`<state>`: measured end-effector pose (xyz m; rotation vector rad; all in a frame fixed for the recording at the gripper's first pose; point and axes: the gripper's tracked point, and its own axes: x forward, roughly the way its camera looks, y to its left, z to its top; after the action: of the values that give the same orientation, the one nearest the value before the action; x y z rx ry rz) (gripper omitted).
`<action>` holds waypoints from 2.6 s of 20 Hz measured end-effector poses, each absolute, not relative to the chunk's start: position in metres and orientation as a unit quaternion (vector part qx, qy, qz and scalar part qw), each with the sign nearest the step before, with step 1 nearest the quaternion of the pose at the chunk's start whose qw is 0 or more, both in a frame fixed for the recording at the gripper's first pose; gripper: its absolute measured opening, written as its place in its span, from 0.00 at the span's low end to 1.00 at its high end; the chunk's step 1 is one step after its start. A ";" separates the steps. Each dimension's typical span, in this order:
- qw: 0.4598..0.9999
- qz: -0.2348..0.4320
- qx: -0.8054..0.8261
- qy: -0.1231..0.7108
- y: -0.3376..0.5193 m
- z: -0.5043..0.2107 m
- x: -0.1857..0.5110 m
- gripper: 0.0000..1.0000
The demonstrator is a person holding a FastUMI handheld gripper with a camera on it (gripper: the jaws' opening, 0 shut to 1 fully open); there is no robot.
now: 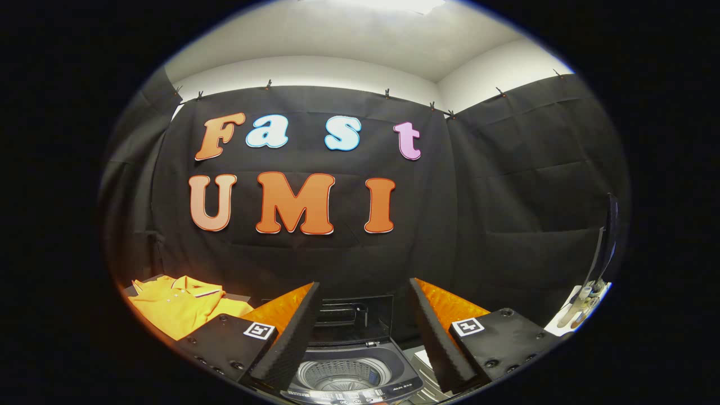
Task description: Put the clothes into the washing machine and then close the washing machine lid.
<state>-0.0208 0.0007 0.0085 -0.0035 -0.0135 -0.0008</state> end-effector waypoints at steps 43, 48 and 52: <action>0.787 0.410 -0.131 0.442 0.432 -0.165 0.005 0.98; 0.768 0.429 -0.136 0.456 0.431 -0.165 0.000 0.95; 0.735 0.453 -0.109 0.493 0.446 -0.164 -0.018 0.56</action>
<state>-0.0181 0.4461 -0.1636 -0.2405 1.0836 0.9961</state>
